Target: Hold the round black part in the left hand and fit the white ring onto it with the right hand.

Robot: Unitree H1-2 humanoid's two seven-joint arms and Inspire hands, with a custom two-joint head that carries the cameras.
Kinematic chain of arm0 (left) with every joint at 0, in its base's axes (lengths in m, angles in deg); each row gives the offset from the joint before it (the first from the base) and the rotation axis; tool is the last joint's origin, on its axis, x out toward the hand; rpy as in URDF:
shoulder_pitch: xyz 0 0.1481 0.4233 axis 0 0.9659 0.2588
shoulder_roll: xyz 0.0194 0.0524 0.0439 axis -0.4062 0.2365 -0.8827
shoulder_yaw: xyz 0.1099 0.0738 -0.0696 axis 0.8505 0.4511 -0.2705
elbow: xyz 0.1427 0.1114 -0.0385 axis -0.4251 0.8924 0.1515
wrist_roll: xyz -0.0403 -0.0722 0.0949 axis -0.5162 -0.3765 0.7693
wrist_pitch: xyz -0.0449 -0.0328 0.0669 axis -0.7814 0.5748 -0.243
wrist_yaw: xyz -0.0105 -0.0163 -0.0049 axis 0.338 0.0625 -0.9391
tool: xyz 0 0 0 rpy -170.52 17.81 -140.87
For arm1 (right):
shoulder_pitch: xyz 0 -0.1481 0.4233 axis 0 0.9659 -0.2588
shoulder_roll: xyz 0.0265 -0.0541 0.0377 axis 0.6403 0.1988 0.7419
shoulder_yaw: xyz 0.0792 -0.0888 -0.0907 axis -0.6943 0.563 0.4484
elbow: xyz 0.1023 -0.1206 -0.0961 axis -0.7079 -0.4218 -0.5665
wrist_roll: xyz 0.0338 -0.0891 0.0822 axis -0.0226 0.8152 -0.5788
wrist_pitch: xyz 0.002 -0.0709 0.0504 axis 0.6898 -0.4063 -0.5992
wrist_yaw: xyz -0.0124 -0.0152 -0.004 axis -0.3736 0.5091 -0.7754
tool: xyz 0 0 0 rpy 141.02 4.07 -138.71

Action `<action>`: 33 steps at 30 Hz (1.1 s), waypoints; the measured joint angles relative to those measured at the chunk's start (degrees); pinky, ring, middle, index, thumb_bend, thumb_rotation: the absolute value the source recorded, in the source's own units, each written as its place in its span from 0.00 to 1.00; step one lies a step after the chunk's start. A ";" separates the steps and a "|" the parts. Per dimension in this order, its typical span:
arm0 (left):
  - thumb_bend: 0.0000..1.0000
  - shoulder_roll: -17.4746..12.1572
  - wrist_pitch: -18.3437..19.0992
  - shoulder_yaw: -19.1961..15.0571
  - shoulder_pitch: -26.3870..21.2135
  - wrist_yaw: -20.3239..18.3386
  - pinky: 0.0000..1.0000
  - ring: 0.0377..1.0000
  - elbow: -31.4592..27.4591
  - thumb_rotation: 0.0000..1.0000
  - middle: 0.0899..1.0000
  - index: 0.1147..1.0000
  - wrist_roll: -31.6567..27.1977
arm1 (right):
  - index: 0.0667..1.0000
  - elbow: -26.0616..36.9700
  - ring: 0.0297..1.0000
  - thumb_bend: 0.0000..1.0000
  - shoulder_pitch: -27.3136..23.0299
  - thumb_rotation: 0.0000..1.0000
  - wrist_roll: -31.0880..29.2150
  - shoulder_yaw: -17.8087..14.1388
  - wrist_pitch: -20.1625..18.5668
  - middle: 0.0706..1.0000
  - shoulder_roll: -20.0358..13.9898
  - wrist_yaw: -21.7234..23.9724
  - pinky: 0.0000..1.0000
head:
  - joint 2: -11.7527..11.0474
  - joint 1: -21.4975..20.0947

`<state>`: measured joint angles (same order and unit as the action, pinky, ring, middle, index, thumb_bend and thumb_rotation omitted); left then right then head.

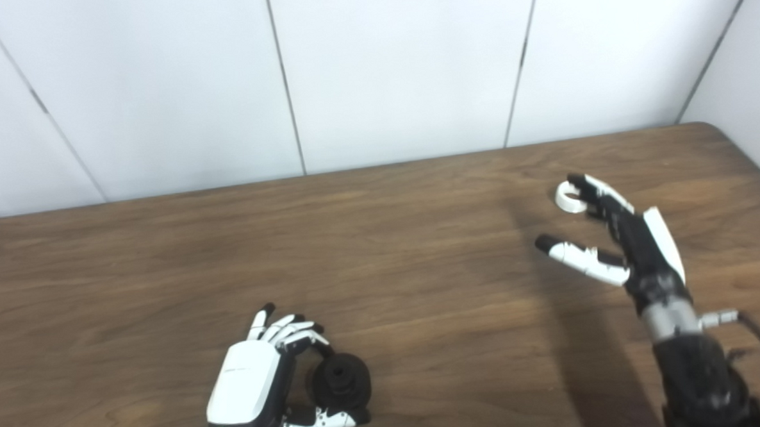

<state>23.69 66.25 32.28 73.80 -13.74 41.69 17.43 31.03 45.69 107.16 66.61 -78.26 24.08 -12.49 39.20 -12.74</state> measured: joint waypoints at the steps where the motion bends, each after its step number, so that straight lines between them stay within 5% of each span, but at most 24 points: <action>1: 0.52 -0.10 -0.05 -0.02 -0.05 -0.01 1.00 0.84 0.09 0.05 0.72 0.42 0.00 | 0.81 -0.78 0.94 0.74 -0.73 0.38 1.19 0.04 -0.41 0.90 -1.00 0.00 0.99 | -0.17 -0.53; 18: 0.52 -1.79 -1.07 -1.26 0.09 -0.12 1.00 0.83 0.52 0.05 0.72 0.42 -2.06 | 0.75 -17.40 0.98 0.82 -11.71 0.27 12.16 5.68 -3.98 0.93 -11.32 2.59 0.91 | -0.70 -3.52; 24: 0.52 -2.21 -1.73 -1.71 0.18 -0.14 1.00 0.83 0.70 0.05 0.72 0.42 -2.48 | 0.74 -25.61 1.00 0.84 -17.07 0.28 12.57 7.48 -3.93 0.94 -12.63 3.14 0.99 | -1.05 -3.87; 33: 0.52 -2.25 -2.20 -2.16 0.65 -0.10 1.00 0.82 0.80 0.05 0.71 0.42 -3.37 | 0.75 -36.10 0.99 0.85 -23.52 0.34 14.13 13.22 -4.15 0.94 -13.43 5.70 0.99 | -1.93 -3.69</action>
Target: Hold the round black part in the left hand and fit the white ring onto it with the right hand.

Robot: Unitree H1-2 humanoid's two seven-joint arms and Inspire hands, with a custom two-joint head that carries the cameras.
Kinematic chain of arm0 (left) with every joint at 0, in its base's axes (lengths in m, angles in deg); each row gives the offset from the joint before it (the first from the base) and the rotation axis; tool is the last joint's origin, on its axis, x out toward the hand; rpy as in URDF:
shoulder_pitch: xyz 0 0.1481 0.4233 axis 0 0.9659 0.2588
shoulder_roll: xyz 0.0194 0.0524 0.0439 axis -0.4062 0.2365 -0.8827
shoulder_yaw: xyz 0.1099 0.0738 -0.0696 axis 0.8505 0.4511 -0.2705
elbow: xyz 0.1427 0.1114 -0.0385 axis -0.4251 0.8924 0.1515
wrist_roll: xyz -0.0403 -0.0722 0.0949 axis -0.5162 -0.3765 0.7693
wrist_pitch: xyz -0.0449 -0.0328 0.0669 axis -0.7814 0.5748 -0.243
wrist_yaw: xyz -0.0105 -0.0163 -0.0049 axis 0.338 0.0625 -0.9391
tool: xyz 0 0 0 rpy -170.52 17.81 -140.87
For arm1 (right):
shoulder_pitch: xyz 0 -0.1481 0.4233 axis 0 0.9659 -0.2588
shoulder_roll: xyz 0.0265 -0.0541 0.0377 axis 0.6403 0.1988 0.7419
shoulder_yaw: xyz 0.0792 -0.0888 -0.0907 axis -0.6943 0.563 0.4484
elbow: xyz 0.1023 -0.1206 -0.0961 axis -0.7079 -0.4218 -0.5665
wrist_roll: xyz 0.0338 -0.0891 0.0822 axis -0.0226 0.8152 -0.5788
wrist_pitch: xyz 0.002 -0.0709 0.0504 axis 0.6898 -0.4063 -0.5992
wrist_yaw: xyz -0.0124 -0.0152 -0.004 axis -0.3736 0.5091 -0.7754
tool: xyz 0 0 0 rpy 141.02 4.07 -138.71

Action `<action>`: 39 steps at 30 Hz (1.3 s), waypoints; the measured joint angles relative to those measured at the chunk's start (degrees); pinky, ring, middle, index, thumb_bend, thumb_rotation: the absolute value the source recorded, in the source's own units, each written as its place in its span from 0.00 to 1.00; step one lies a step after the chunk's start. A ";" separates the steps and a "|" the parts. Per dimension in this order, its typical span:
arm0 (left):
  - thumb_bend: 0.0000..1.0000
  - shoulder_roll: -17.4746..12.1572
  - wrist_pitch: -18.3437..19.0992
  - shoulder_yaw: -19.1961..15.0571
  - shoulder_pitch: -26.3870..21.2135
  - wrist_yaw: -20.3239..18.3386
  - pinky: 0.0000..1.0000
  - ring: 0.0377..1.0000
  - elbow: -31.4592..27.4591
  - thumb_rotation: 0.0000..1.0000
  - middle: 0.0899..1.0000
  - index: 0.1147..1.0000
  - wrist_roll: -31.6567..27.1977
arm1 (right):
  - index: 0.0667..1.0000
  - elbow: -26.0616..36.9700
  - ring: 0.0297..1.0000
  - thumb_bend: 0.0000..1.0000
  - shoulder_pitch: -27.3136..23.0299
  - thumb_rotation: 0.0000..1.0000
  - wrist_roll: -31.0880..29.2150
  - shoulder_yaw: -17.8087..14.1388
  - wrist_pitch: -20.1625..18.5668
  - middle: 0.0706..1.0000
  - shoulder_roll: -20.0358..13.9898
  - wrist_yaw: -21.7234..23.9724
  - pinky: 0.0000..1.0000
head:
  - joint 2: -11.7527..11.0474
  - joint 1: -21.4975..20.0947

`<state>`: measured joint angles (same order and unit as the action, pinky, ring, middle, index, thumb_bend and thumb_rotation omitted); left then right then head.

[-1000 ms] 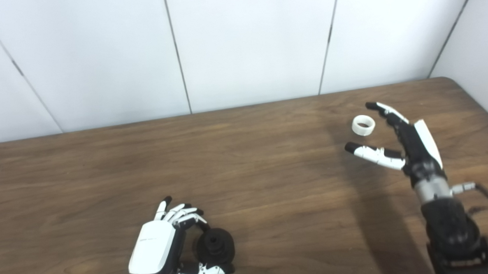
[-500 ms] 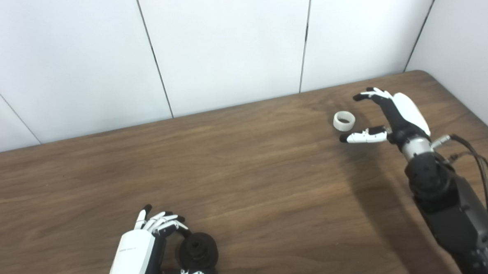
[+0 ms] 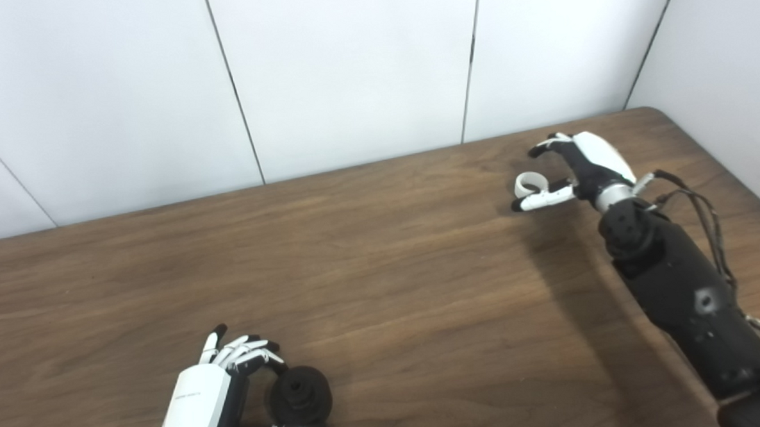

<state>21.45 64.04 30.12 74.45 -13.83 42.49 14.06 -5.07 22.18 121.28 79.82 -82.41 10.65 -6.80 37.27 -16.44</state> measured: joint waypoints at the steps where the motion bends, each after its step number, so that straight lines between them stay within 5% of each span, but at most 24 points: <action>1: 0.52 0.00 -0.02 0.02 0.01 -0.01 1.00 0.82 0.00 0.05 0.71 0.42 -0.04 | 0.75 -1.06 0.98 0.85 -0.51 0.34 0.43 0.77 -0.10 0.94 -0.23 0.20 0.99 | 0.09 0.17; 14: 0.52 0.00 0.25 0.02 0.52 -0.51 0.98 0.82 -0.61 0.05 0.71 0.42 0.79 | 0.69 -6.70 0.97 0.85 -3.54 0.30 0.49 2.20 -0.76 0.91 -0.99 0.79 0.97 | 0.44 0.44; 36: 0.52 0.00 0.23 -0.10 0.74 -0.99 0.99 0.82 -1.27 0.05 0.71 0.42 1.00 | 0.60 -6.33 0.98 0.82 -3.44 0.24 -0.58 1.60 -1.30 0.89 -1.23 0.40 0.89 | 0.70 0.09; 37: 0.52 0.00 0.21 -0.11 0.77 -0.97 0.99 0.82 -1.27 0.05 0.71 0.42 1.00 | 0.53 -6.32 0.97 0.67 -3.43 0.19 -0.59 1.63 -1.30 0.88 -1.32 0.41 0.88 | 0.70 0.09; 39: 0.52 0.00 0.18 -0.14 0.79 -0.93 0.99 0.82 -1.27 0.05 0.71 0.42 1.00 | 0.46 -5.94 0.95 0.56 -3.31 0.15 -0.63 1.61 -1.30 0.83 -1.32 0.40 0.88 | 0.79 0.18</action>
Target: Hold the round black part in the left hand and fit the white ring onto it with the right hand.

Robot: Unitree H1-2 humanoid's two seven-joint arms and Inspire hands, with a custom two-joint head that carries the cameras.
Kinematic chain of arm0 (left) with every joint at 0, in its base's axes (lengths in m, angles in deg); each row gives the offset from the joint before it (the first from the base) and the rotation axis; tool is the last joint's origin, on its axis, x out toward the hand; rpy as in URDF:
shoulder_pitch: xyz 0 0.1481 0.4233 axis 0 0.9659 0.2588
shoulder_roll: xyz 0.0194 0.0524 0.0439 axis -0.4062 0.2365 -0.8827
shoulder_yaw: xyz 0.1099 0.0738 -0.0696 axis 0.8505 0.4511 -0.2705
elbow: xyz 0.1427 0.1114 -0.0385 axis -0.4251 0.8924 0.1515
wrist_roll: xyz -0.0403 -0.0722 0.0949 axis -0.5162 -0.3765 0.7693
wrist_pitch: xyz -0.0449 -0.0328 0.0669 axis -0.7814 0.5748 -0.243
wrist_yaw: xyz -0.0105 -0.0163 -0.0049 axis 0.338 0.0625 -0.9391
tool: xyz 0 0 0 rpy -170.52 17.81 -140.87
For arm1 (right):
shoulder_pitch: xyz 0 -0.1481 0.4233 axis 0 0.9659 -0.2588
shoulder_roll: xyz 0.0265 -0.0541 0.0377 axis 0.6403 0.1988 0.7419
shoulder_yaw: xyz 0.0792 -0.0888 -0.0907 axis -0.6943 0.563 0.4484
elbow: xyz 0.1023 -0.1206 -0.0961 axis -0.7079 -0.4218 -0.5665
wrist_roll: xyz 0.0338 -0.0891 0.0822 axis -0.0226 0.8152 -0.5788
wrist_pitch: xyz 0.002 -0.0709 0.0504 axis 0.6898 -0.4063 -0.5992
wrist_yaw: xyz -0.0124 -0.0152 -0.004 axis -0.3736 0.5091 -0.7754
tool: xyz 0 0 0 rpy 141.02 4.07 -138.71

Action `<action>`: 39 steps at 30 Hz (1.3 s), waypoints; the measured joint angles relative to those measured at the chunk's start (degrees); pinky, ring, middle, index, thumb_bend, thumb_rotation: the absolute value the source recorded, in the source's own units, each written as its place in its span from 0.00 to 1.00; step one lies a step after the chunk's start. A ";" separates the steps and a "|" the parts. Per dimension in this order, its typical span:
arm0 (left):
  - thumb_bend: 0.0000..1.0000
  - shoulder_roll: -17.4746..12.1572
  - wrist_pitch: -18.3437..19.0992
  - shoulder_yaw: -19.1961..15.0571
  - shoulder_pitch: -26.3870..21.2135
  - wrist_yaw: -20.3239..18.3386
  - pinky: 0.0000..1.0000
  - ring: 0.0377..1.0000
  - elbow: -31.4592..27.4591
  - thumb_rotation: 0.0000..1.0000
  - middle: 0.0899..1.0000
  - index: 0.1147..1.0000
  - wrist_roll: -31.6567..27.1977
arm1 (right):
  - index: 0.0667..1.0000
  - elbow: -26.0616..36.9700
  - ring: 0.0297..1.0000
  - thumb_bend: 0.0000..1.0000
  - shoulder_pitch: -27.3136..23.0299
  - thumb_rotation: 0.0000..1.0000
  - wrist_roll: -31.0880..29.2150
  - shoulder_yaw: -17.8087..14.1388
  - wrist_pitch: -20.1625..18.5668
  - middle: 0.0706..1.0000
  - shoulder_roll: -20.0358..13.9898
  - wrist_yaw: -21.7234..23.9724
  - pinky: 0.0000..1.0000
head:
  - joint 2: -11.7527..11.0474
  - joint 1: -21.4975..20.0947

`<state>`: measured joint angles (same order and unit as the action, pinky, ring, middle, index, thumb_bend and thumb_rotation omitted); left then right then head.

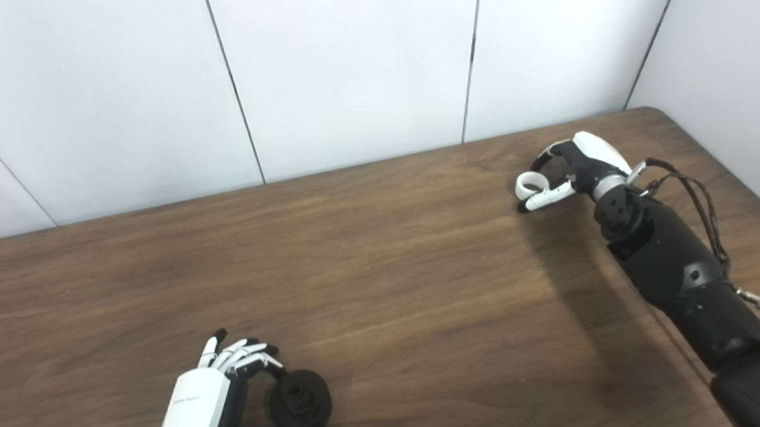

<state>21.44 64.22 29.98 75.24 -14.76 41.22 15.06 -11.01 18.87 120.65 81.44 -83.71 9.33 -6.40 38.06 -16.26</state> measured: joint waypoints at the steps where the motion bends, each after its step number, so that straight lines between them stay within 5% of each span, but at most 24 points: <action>1: 0.52 0.00 -0.04 0.01 0.01 0.03 0.99 0.82 0.00 0.05 0.71 0.42 0.00 | 0.46 0.33 0.94 0.54 0.11 0.14 -0.09 -0.03 0.03 0.82 0.00 -0.02 0.90 | 0.09 0.00; 5: 0.52 0.02 0.01 0.02 0.02 0.02 0.99 0.82 0.00 0.05 0.71 0.42 0.12 | 0.45 1.04 0.95 0.52 0.36 0.13 -0.58 -0.10 0.89 0.81 0.06 -0.60 0.98 | 0.09 0.00; 22: 0.52 0.26 -0.10 0.20 0.04 0.34 0.99 0.82 -0.05 0.05 0.71 0.42 0.38 | 0.45 2.88 0.94 0.52 2.36 0.13 -1.19 -0.45 2.77 0.79 -0.31 -1.85 1.00 | 0.09 1.05; 33: 0.52 1.37 1.13 0.62 0.21 0.16 1.00 0.83 -0.50 0.05 0.71 0.42 1.14 | 0.45 19.67 0.94 0.52 8.45 0.13 -1.15 1.14 2.73 0.82 -1.26 5.38 0.95 | 0.62 5.09; 39: 0.52 1.67 2.20 1.36 0.21 0.15 1.00 0.83 -0.79 0.05 0.71 0.42 1.39 | 0.45 30.94 0.94 0.52 9.60 0.14 0.04 3.12 -1.07 0.82 -1.49 11.91 0.93 | 1.05 6.85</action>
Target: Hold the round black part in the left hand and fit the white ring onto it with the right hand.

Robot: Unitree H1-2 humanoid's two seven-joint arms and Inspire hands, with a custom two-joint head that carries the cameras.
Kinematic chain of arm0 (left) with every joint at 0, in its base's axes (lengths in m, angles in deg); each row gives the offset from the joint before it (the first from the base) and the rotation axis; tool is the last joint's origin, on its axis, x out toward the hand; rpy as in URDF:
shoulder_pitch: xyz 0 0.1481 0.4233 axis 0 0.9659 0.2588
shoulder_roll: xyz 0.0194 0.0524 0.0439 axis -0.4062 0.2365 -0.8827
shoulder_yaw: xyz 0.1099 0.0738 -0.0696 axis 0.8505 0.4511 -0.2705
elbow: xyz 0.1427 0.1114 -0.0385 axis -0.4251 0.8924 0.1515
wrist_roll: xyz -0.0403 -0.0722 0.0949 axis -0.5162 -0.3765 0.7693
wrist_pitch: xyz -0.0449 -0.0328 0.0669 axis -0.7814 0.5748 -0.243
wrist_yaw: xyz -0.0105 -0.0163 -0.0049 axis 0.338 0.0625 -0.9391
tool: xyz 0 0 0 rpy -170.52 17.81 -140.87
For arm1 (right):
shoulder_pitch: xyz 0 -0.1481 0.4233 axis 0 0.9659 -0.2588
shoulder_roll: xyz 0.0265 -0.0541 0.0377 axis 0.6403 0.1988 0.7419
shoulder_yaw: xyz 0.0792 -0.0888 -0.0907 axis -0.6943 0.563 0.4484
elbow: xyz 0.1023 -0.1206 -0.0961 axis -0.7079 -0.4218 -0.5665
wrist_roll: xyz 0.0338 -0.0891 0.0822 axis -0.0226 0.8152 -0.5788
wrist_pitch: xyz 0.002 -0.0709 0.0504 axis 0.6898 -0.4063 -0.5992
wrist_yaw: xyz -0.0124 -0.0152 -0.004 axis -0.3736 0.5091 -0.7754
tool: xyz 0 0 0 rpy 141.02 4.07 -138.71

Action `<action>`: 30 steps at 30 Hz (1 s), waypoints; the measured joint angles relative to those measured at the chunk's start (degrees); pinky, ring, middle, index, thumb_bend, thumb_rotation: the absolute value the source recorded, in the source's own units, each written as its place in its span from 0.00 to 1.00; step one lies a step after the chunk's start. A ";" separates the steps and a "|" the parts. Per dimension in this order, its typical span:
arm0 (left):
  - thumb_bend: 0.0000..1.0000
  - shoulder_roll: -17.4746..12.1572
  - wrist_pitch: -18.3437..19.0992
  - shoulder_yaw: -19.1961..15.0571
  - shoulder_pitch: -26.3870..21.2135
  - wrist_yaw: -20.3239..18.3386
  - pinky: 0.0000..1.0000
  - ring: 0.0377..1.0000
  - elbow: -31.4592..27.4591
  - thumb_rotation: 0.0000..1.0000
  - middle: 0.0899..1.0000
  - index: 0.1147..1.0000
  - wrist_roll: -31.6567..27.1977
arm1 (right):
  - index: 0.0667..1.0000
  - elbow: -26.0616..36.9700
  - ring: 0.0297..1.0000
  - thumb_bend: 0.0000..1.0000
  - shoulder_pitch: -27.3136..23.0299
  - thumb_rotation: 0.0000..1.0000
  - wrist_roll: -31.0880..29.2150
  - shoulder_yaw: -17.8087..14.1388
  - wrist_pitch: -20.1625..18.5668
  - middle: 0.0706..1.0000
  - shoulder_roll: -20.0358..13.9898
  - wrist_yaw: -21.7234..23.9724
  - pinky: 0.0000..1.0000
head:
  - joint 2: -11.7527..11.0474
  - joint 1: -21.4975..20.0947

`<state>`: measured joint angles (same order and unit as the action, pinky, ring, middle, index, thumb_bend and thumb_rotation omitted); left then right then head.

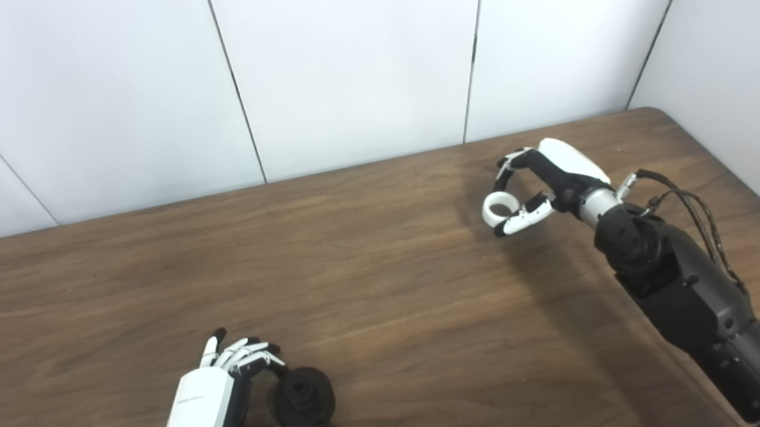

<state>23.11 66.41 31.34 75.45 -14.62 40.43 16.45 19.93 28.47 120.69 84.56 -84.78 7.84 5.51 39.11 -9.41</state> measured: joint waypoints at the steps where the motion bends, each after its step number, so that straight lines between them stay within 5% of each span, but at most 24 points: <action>1: 0.52 0.06 0.13 0.13 -0.02 0.03 1.00 0.83 -0.03 0.05 0.71 0.42 0.31 | 0.45 2.19 0.94 0.52 0.37 0.14 0.11 0.64 -0.59 0.83 0.03 1.33 0.92 | 0.00 0.00; 16: 0.52 3.43 3.01 2.27 0.06 0.06 1.00 0.84 -0.46 0.05 0.71 0.42 4.16 | 0.45 21.20 0.96 0.52 3.24 0.13 4.62 3.34 -2.79 0.83 7.42 17.48 0.95 | 1.76 7.99; 30: 0.52 5.78 5.01 5.00 -0.15 -0.05 1.00 0.84 -0.46 0.05 0.72 0.42 6.87 | 0.45 26.51 0.97 0.52 6.30 0.13 3.30 9.26 -2.58 0.83 13.08 20.94 1.00 | 2.99 12.48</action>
<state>28.89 71.42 36.34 75.30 -14.67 39.98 23.32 46.44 34.77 123.99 93.82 -87.36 20.93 26.45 42.10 3.07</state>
